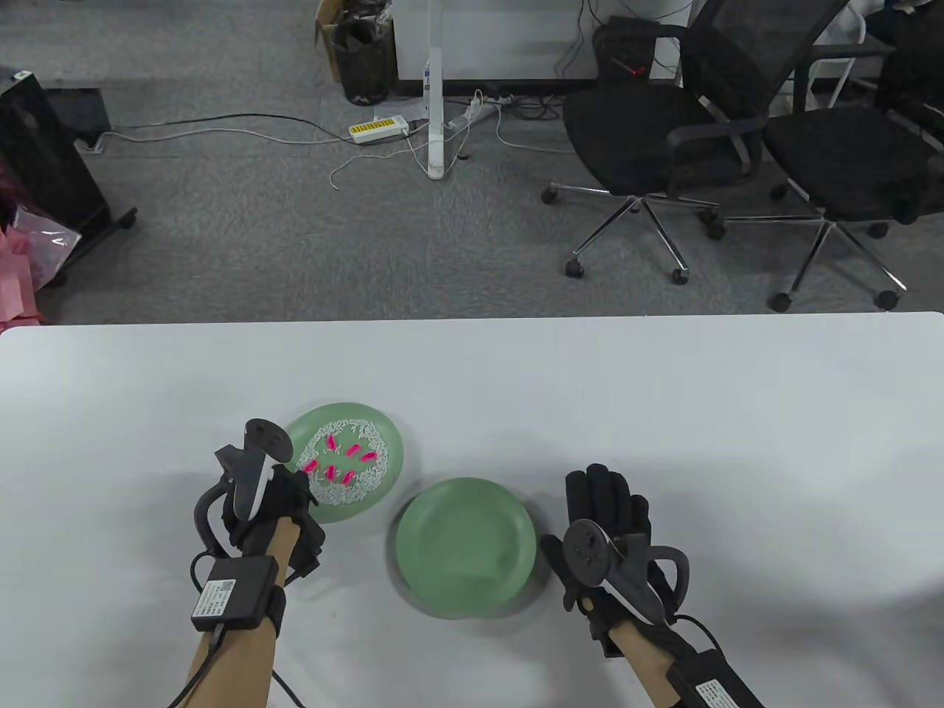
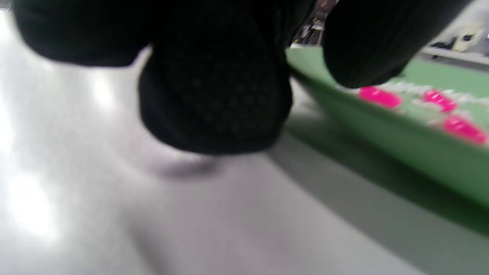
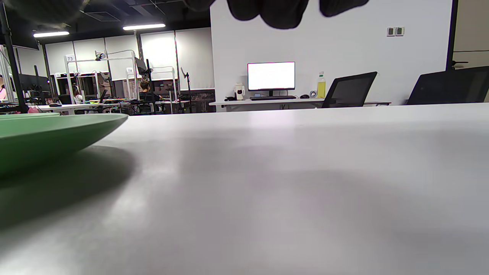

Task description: Pick gummy candy with hand pinch into plate

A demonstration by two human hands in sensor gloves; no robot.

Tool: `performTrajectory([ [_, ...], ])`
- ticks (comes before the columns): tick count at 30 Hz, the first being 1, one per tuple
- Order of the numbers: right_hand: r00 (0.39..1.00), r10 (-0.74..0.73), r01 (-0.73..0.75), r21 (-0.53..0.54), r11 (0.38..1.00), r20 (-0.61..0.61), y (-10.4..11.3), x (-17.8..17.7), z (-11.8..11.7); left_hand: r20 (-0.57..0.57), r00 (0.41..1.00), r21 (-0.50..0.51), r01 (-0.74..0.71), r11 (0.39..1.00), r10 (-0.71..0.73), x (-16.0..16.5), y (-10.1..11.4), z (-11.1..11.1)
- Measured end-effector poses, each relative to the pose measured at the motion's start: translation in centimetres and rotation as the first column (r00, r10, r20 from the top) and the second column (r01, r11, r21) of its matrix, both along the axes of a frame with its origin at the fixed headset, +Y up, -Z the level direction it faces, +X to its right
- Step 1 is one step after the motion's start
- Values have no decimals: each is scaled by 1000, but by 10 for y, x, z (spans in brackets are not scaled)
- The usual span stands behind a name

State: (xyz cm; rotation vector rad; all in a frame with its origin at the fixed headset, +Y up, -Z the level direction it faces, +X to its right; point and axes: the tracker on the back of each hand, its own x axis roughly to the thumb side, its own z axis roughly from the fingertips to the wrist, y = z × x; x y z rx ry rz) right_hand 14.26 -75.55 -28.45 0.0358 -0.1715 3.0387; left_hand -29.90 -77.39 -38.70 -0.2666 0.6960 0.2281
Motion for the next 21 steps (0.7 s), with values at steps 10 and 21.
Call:
performTrajectory([
  [10, 999, -33, 33, 0, 999, -20, 5, -7, 2, -145, 835, 228, -495, 839, 532, -37, -24, 22],
  [21, 985, -130, 132, 8, 991, -112, 44, -42, 10, 38, 635, 289, -746, 599, 772, -45, -10, 79],
])
